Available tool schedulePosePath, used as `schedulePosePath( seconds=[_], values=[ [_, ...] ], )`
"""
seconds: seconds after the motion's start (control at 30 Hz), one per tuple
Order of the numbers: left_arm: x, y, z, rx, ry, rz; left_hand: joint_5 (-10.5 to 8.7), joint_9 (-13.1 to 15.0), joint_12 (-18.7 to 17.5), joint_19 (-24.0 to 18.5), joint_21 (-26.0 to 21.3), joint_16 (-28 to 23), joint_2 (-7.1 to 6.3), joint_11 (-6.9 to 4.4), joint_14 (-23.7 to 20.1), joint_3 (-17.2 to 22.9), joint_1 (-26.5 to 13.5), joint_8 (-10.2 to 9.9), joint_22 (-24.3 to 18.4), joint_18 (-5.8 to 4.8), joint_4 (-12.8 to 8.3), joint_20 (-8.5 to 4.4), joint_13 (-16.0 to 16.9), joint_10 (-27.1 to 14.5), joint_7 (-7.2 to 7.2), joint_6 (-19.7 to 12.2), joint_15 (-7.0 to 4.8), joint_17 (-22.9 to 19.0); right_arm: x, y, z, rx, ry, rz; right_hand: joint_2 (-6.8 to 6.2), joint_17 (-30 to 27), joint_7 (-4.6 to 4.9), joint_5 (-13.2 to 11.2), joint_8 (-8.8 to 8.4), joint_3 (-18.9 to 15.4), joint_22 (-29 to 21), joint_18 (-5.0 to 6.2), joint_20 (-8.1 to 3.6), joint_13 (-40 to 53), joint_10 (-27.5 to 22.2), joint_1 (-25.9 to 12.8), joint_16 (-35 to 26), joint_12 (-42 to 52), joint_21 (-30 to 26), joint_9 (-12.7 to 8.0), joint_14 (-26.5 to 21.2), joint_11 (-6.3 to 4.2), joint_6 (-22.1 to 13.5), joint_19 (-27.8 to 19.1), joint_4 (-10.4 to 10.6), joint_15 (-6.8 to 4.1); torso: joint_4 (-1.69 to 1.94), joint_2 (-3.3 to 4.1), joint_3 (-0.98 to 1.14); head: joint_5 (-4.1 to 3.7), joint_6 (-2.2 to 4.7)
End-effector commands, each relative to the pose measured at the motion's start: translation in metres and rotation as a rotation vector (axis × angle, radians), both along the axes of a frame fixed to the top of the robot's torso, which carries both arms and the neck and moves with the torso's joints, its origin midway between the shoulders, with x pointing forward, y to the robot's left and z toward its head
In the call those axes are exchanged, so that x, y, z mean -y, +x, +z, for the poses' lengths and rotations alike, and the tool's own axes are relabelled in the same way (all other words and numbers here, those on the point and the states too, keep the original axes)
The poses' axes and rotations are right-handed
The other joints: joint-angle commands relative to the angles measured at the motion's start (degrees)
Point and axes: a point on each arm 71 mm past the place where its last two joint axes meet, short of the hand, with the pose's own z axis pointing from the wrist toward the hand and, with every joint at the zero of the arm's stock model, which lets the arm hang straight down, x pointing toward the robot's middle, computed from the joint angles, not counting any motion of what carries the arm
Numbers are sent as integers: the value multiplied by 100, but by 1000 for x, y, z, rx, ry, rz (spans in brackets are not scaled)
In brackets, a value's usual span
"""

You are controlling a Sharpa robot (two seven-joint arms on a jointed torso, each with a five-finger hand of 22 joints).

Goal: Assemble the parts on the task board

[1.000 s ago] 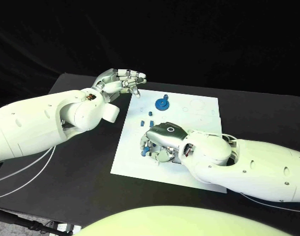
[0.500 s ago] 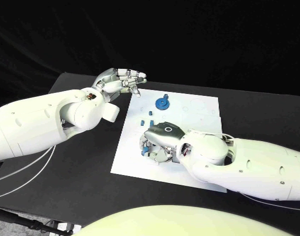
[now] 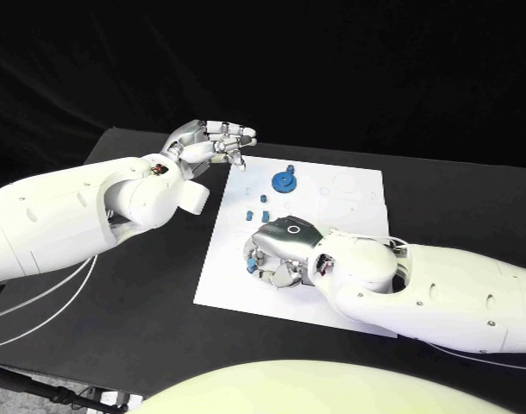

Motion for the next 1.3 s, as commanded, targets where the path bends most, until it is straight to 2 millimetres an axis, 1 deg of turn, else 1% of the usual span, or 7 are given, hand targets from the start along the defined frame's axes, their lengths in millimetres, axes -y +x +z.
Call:
schedulePosePath(
  seconds=[0.03,0.53,0.87,0.97,1.03,1.1,1.3],
  values=[
    [2,-1,1,3,-7,-20,5,-3,19,-33,20,-30,41,0,-38,14,13,24,7,83,-39,-9,-7,-22,-11,41,-12,-8,0,-1,1,25,-5,-2,-47,445,-14,21,-68,-71,658,-16,18,22,-7,-51,9,-27,3,-19,391,-46,-121,13,7,-16,4,-1,1,-5,4],
    [1,-1,1,2,-6,-19,4,-3,19,-37,24,-30,40,1,-41,16,12,28,11,83,-45,-9,-11,-31,-11,40,-12,-12,13,-8,21,112,200,-37,-138,527,-106,-11,-381,-479,698,-31,-38,167,-10,-147,48,0,47,-108,410,-111,-695,56,92,-73,-3,-10,-7,-44,50],
    [0,-1,0,1,-5,-19,4,-3,19,-37,24,-30,40,1,-41,16,12,28,11,83,-45,-9,-11,-31,-11,40,-12,-12,65,10,50,13,375,-176,-11,497,5,10,26,-529,698,-22,-38,534,660,31,41,511,-19,57,404,-124,101,49,81,-76,-26,-41,-9,-233,146],
    [-1,-1,-2,-3,-2,-20,3,-4,20,-40,25,-30,39,2,-43,15,8,30,13,82,-47,-8,-13,-36,-11,39,-11,-15,102,21,53,-129,351,-290,38,591,-228,237,332,-976,810,-57,-209,2554,914,-203,92,2675,202,235,435,-342,208,143,261,-228,-54,-75,-16,-347,152],
    [-2,-2,-2,-4,-1,-19,3,-4,20,-40,25,-30,39,2,-43,15,8,30,13,82,-47,-8,-13,-36,-11,39,-11,-15,119,23,53,-182,337,-339,139,742,-190,247,632,-1229,904,-113,-179,5796,796,-203,165,5906,372,502,471,-394,-22,215,385,-199,-76,-85,-20,-410,158],
    [-2,-2,-3,-5,0,-19,3,-4,20,-40,25,-30,39,2,-43,15,8,30,13,82,-47,-8,-13,-36,-11,39,-11,-15,138,22,52,-221,324,-391,221,883,-176,218,897,-1397,993,-138,-166,7095,1318,-321,218,7181,588,697,493,-271,-70,293,571,-228,-95,-94,-22,-490,163],
    [-4,-5,-4,-5,-1,-21,2,-4,24,-44,26,-30,39,2,-44,13,0,33,14,81,-45,-6,-14,-35,-12,41,-9,-18,179,8,47,-260,290,-517,258,980,-203,214,1170,-1637,1237,-265,-187,7981,1820,-406,258,8032,1288,933,512,-292,-179,518,795,-227,-169,-112,-28,-660,174]
  ],
)
